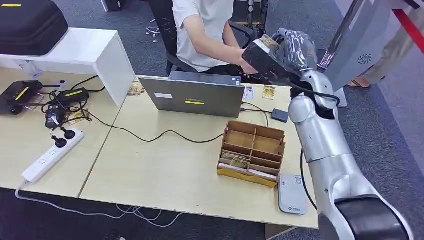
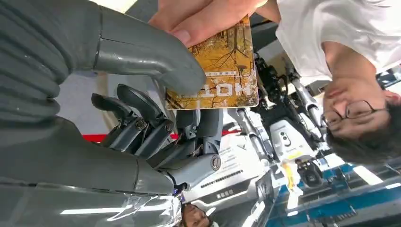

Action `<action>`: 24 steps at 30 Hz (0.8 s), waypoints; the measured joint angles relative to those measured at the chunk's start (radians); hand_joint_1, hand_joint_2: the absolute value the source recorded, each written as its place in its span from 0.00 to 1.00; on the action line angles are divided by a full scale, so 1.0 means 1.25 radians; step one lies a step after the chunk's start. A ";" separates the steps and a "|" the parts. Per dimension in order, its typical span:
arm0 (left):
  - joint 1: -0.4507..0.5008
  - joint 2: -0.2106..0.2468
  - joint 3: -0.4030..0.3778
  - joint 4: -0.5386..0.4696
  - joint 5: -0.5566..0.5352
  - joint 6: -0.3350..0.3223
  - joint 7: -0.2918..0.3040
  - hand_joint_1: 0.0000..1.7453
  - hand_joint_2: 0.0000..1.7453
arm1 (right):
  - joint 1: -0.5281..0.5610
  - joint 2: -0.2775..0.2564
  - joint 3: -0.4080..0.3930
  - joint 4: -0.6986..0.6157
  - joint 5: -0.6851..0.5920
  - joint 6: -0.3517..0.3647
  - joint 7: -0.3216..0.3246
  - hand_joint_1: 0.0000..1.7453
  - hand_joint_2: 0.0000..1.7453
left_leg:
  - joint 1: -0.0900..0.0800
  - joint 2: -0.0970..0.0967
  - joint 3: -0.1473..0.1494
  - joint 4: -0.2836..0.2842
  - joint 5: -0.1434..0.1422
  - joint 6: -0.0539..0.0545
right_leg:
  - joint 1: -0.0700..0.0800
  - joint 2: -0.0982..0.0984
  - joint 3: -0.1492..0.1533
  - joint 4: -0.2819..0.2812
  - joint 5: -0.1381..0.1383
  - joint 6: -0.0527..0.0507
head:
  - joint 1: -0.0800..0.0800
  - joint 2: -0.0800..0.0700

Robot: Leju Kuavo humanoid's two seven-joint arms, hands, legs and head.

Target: Pass the card to the sensor for recognition and then transmit it.

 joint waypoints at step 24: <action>0.001 0.000 -0.005 0.000 -0.008 -0.005 -0.019 0.00 1.00 | -0.020 -0.026 -0.109 0.099 0.076 -0.039 0.032 0.00 0.00 | 0.000 0.000 0.000 0.000 0.000 0.000 | 0.000 0.000 -0.001 0.000 0.000 0.000 | 0.000 0.000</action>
